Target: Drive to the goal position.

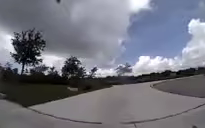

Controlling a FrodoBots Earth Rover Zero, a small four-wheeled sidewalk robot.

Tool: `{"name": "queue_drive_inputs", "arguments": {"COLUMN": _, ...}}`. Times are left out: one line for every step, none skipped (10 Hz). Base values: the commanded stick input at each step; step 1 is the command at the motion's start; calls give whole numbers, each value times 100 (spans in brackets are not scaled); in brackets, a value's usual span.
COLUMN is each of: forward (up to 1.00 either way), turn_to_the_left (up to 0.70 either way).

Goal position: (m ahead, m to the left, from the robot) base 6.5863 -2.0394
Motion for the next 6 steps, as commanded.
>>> {"name": "queue_drive_inputs", "arguments": {"forward": 85, "turn_to_the_left": 0}}
{"name": "queue_drive_inputs", "arguments": {"forward": 85, "turn_to_the_left": 0}}
{"name": "queue_drive_inputs", "arguments": {"forward": 85, "turn_to_the_left": 0}}
{"name": "queue_drive_inputs", "arguments": {"forward": 85, "turn_to_the_left": 0}}
{"name": "queue_drive_inputs", "arguments": {"forward": 85, "turn_to_the_left": 0}}
{"name": "queue_drive_inputs", "arguments": {"forward": 85, "turn_to_the_left": 0}}
